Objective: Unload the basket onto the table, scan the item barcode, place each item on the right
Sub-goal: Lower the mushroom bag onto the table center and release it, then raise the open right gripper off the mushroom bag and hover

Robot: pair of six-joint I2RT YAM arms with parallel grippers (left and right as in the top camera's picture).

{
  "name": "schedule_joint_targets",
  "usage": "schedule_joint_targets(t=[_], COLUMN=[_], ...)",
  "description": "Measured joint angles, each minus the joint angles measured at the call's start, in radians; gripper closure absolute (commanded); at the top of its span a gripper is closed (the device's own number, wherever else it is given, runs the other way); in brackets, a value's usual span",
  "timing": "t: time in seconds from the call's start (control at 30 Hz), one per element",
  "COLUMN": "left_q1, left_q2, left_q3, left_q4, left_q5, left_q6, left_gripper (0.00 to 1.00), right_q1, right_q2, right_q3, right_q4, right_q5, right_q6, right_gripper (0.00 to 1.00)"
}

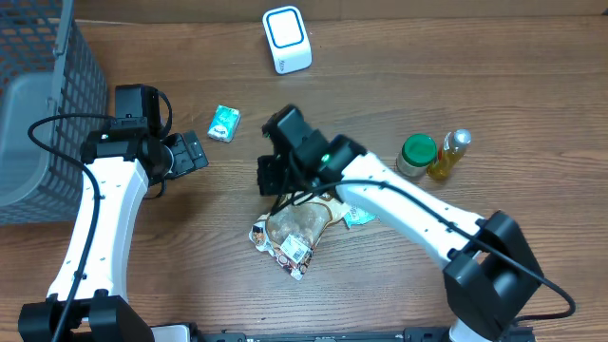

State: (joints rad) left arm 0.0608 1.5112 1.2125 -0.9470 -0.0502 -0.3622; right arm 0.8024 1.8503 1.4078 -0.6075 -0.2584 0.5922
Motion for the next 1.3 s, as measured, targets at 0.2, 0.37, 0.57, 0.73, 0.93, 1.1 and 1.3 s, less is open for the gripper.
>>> schedule_joint_targets(t=[0.2,0.37,0.57,0.73,0.93,1.1,1.3], left_q1=[0.000,0.000,0.000,0.000,0.000,0.000,0.000], left_q2=[0.000,0.000,0.000,0.000,0.000,0.000,0.000], left_q3=[0.000,0.000,0.000,0.000,0.000,0.000,0.000], left_q4=[0.000,0.000,0.000,0.000,0.000,0.000,0.000], left_q5=[0.000,0.000,0.000,0.000,0.000,0.000,0.000], left_q6=[0.000,0.000,0.000,0.000,0.000,0.000,0.000], left_gripper=[0.00,0.01,0.01,0.01,0.01,0.00,0.00], right_q1=[0.075,0.102,0.101,0.101,0.100,0.098,0.059], right_q2=[0.002,0.005,0.006,0.006,0.006,0.006,0.006], right_q3=[-0.126,-0.200,-0.261,-0.298,-0.299,-0.299,-0.299], right_q4=[0.185,0.240,0.253,0.255,0.248,0.209,0.140], right_q5=[0.012,0.105,0.225,0.253,0.266,0.266,0.263], right_q6=[0.026,0.049,0.213,0.315,0.357,0.369,0.376], right_gripper=[0.96,0.96,0.96,0.96,0.96,0.96,0.96])
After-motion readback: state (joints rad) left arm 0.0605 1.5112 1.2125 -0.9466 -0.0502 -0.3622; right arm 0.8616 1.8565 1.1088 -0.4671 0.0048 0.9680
